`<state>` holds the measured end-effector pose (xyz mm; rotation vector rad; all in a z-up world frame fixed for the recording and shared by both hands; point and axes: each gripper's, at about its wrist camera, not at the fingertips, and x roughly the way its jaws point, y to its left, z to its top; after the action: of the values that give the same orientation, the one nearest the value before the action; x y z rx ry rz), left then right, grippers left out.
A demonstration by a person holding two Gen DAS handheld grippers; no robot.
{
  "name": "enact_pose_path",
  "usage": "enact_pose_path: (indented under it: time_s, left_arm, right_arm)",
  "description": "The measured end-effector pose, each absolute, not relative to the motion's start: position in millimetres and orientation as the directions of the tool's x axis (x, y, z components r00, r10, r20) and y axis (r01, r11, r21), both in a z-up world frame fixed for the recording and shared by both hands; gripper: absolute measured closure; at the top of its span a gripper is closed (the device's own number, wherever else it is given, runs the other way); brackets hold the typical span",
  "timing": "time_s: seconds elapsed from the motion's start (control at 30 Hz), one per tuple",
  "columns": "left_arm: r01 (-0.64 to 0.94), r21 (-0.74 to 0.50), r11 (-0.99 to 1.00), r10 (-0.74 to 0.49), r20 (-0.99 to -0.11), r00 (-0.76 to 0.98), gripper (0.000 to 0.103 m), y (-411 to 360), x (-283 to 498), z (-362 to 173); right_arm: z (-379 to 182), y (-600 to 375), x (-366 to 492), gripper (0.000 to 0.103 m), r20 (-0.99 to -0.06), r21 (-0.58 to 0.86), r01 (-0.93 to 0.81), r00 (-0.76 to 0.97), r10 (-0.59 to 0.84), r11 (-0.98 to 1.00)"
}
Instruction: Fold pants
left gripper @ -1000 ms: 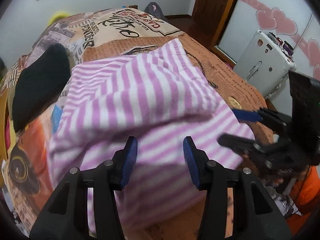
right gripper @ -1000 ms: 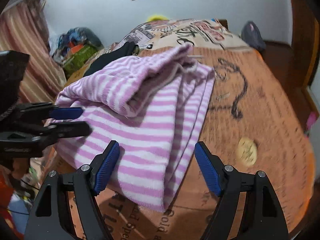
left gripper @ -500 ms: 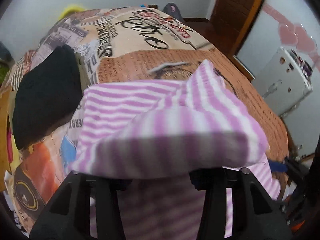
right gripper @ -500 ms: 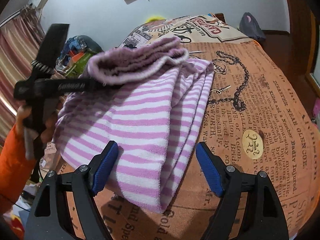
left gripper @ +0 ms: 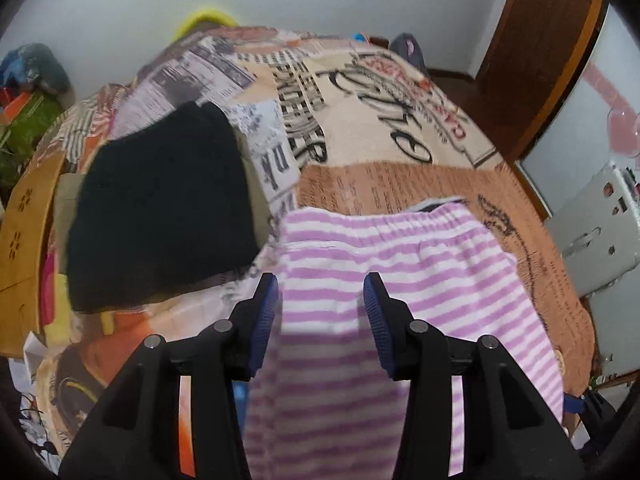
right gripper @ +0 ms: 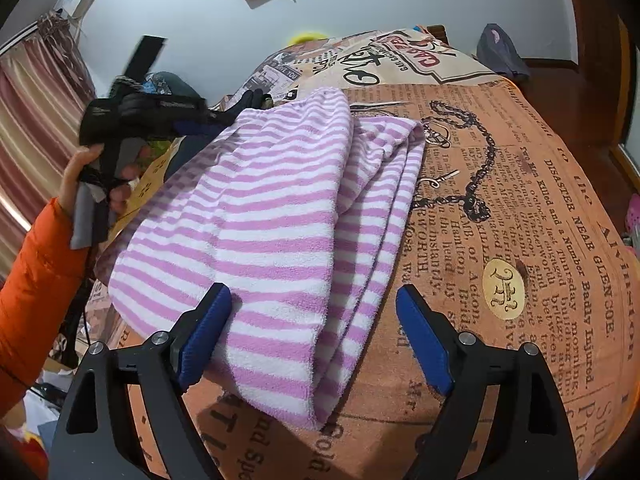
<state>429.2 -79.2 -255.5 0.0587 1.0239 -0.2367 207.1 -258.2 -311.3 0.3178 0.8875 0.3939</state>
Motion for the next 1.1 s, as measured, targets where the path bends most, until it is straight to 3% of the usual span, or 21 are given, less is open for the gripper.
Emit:
enact_pose_path:
  time_s: [0.07,0.2,0.53,0.63,0.77,0.9,1.1]
  left_arm:
    - [0.225,-0.051,0.973,-0.164,-0.839,0.519,0.056,-67,412,-242]
    - [0.218,-0.015,0.976,-0.134,-0.828,0.544,0.040,-46,376,-227]
    - [0.220,-0.083,0.972,-0.187,-0.842,0.506,0.027,-12,268,-254]
    - [0.221,-0.128,0.967,-0.222,-0.850,0.477,0.026,-10,253,-269]
    - [0.232,-0.088,0.969,-0.185,-0.880,0.438,0.026,-16,246,-288]
    - [0.273,-0.118,0.955,-0.231,-0.872,0.431,0.033,-21,239,-286]
    - [0.323,-0.157,0.933,-0.284,-0.873,0.396,0.033,-37,226,-287]
  right_arm:
    - [-309,-258,206,0.021,-0.687,0.416,-0.195,0.573,0.447,0.888]
    - [-302,-256,200,0.021,-0.692,0.389,-0.185,0.588,0.419,0.903]
    - [-286,-250,184,0.021,-0.673,0.387,-0.172,0.619,0.405,0.906]
    - [-292,-238,185,0.021,-0.696,0.338,-0.178,0.614,0.373,0.924]
    - [-300,-231,185,0.015,-0.714,0.240,-0.188,0.631,0.305,0.952]
    - [-301,-234,187,0.015,-0.727,0.213,-0.198,0.622,0.290,0.957]
    - [-298,-240,191,0.015,-0.744,0.107,-0.225,0.628,0.229,0.968]
